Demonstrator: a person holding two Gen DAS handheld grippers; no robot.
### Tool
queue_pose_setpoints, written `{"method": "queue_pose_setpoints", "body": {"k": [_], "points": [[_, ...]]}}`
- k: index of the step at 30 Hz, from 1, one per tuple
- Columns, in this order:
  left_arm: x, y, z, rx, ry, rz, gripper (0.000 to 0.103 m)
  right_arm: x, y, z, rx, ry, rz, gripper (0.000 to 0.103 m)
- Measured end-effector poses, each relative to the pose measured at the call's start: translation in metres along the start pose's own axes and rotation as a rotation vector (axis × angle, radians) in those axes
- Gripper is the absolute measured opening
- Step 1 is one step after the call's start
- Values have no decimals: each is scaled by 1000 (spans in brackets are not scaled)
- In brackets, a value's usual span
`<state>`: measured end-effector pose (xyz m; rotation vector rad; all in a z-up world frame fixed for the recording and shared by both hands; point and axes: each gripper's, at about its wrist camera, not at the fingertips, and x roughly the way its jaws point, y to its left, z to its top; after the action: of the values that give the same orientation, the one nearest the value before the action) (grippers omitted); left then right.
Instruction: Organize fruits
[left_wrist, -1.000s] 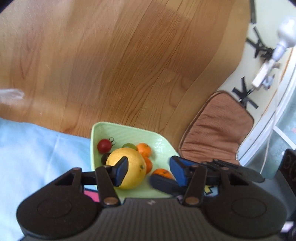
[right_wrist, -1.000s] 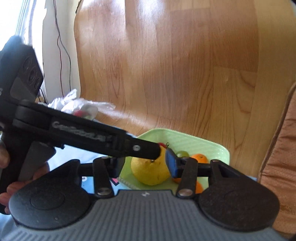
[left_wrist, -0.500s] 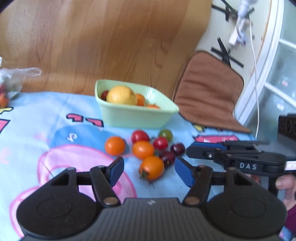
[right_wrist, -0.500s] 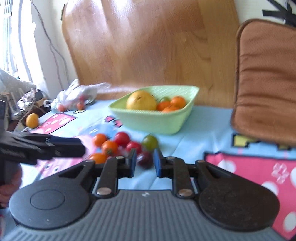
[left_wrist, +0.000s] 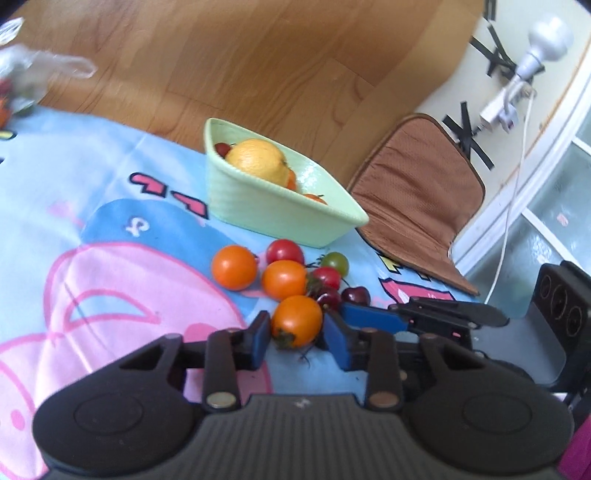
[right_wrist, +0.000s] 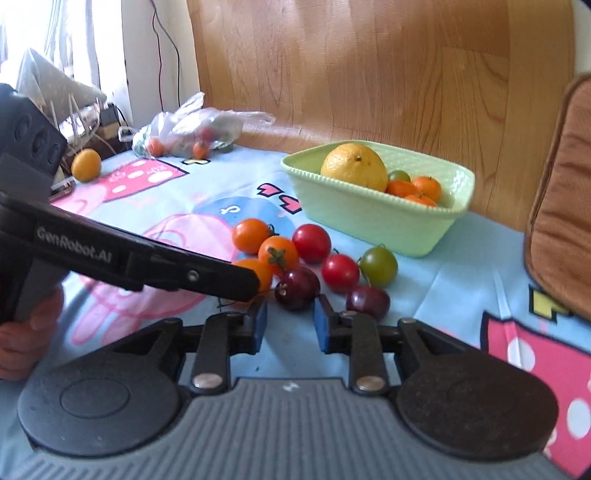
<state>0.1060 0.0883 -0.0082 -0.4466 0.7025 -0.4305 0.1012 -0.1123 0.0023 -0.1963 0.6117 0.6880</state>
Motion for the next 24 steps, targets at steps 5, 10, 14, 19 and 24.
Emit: {"method": "queue_pose_setpoints", "body": {"k": [5,10,14,19,24], "points": [[-9,2,-5,-10,-4,1,30,1,-5,1,5,-1,-18,45],[-19,7,-10,-34,-29,22,29,8,-1,5,-29,4,1,44],[-24,6,-13,-22,-36,35,29,11,4,7,-59,3,35,29],[-30,6,-19,-23,-37,28,29,-4,15,-2,-73,1,21,29],[-41,0,-33,-7,-27,2,29,-37,28,-28,-33,-16,38,30]]}}
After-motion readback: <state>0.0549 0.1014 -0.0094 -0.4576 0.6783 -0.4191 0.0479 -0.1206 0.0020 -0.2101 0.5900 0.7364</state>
